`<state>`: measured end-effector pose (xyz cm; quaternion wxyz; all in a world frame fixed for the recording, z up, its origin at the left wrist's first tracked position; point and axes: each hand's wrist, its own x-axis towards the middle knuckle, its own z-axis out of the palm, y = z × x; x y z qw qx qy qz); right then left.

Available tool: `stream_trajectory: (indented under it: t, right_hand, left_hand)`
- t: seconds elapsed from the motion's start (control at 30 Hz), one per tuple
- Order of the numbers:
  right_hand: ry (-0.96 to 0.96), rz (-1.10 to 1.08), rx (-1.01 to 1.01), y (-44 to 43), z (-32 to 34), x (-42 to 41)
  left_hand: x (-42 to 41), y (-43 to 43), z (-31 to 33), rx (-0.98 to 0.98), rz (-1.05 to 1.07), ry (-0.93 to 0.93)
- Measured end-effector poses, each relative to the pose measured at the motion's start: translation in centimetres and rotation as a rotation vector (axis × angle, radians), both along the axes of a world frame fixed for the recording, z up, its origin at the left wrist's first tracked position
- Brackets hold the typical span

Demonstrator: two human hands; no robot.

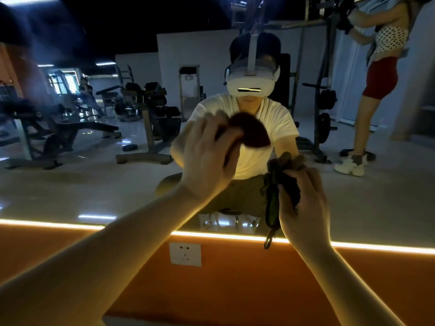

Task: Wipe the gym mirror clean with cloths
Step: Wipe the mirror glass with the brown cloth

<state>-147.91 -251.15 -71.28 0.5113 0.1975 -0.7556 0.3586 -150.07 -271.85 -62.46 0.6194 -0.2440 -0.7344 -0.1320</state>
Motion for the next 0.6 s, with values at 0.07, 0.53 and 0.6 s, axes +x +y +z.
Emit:
stream_trajectory:
  t: [0.07,0.53,0.6]
  right_hand:
    - [0.011,-0.007,-0.014,0.4,0.1,-0.1]
    - [0.013,0.005,-0.015,0.7,-0.5,0.0]
    - [0.018,0.007,-0.022,0.7,-0.4,-0.1]
  left_hand:
    - [0.5,-0.2,-5.2,-0.185,-0.054,-0.068]
    - [0.8,0.4,0.1,-0.072,0.046,-0.050]
    - [0.3,1.4,-0.3,-0.004,0.010,-0.028]
